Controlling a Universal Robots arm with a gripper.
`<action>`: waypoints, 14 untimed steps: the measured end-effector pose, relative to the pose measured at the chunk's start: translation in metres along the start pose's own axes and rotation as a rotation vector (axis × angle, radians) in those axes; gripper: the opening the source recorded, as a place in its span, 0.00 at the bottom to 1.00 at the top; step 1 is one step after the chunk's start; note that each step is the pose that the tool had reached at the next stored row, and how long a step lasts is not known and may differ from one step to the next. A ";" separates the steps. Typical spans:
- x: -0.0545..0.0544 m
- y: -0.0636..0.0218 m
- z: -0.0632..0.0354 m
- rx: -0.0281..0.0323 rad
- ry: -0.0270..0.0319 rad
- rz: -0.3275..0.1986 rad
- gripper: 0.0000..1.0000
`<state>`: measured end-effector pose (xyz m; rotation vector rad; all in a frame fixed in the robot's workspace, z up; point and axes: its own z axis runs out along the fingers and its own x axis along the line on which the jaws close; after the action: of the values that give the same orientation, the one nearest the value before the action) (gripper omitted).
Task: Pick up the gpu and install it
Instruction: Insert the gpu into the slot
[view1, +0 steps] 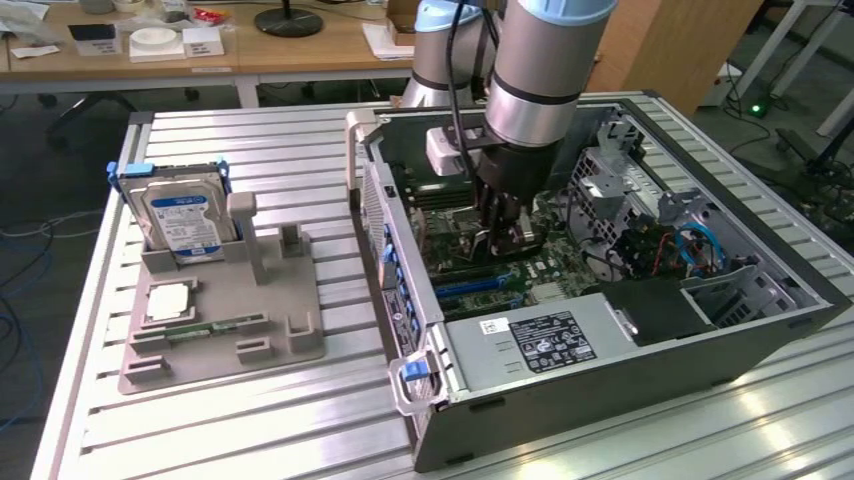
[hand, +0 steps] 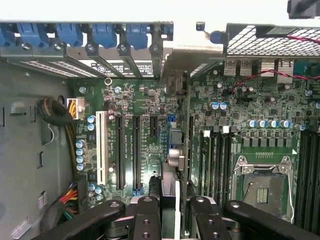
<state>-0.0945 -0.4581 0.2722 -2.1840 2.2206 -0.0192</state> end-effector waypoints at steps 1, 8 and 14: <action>0.000 0.0002 0.0010 0.0000 0.0000 0.000 0.27; 0.000 0.0006 0.0104 0.0000 0.0001 0.000 0.27; 0.000 0.0014 0.0153 -0.0001 0.0002 0.000 0.27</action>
<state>-0.0955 -0.4581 0.2568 -2.1838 2.2210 -0.0194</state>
